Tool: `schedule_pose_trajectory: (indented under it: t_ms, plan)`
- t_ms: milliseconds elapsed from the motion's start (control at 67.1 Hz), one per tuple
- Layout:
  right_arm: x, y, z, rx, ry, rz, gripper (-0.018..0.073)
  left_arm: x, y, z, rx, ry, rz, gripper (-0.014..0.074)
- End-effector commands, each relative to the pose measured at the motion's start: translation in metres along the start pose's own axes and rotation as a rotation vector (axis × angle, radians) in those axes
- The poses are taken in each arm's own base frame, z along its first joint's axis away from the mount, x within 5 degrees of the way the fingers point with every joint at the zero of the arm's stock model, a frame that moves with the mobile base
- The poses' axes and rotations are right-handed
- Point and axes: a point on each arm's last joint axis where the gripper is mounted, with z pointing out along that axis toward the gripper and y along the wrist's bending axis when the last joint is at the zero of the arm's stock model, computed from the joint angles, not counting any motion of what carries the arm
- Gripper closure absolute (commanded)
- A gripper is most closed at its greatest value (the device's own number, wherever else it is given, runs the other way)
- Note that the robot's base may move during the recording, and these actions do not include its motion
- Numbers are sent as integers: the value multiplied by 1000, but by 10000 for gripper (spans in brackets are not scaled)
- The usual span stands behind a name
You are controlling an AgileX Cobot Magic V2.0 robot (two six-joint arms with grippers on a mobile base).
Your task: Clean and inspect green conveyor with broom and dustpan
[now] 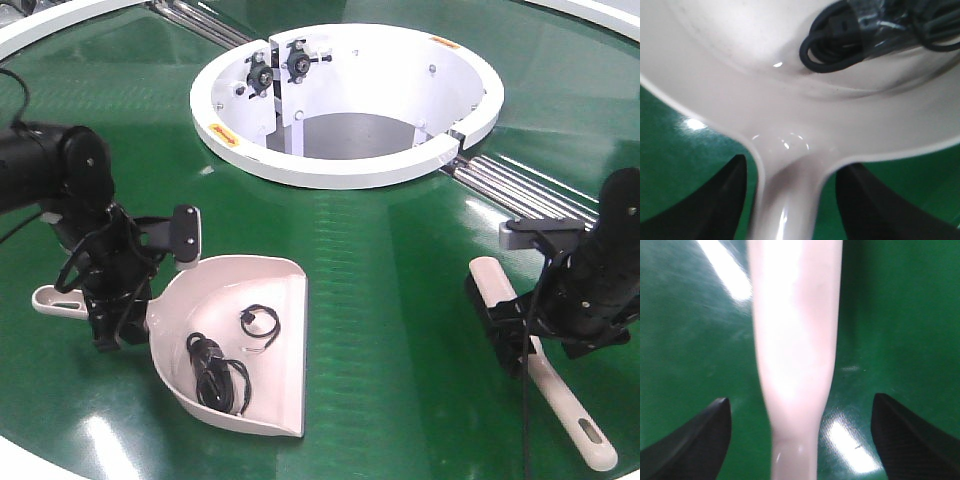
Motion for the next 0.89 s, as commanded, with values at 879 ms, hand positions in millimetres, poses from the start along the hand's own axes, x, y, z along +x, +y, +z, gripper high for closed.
schedule_pose_trajectory:
  t_ms: [879]
  plan:
    - [101, 24, -188, -34, -832, -150, 2, 18, -102, -202, -530, -521, -392, 210]
